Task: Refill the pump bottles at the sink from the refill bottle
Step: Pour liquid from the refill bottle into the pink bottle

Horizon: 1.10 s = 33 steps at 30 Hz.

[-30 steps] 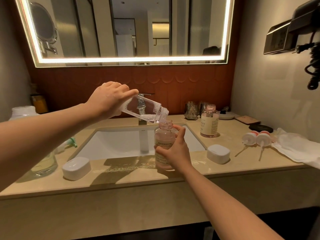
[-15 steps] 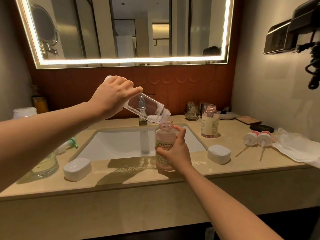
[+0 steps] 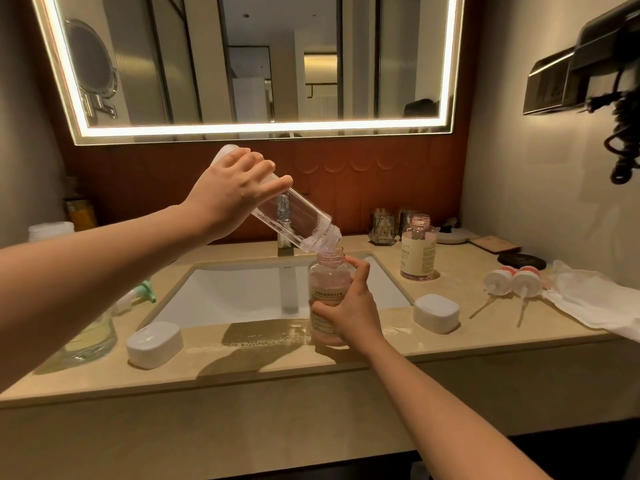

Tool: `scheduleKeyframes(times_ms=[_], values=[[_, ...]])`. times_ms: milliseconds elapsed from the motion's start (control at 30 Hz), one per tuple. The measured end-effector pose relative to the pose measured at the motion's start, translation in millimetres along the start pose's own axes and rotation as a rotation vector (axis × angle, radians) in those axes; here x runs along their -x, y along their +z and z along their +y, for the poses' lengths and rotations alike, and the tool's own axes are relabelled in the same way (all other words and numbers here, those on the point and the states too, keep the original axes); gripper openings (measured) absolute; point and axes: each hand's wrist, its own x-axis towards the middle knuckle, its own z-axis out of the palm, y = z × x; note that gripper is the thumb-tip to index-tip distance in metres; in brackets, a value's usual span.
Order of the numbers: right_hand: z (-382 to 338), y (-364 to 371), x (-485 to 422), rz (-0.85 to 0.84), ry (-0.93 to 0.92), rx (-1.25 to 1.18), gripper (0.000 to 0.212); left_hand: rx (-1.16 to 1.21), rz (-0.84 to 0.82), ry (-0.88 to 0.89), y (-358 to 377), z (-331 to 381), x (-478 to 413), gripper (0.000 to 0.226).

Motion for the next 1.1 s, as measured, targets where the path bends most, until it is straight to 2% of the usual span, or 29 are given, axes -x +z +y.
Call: scheduleKeyframes(times_ms=[467,600,700,900,1000,1100], values=[[-2,2,2,-0.036,0.027,-0.128,0.089,-0.113,0.049,0.06,-10,1,-8,0.078],[0,2,1,-0.05,0.095,-0.162,0.095,-0.091,0.052,0.043,-8,1,-6,0.078],[-2,-7,-4,-0.117,0.143,-0.197,0.087,-0.066,0.049,0.013,-4,2,-4,0.073],[-2,-26,-17,-0.141,0.208,-0.296,0.077,0.1,0.005,-0.16,18,15,4,0.06],[-2,-43,-33,-0.133,0.204,-0.355,0.075,0.264,-0.044,-0.327,22,32,3,0.054],[-5,-69,-53,-0.097,0.194,-0.33,0.069,0.51,-0.15,-0.545,30,56,-6,0.065]])
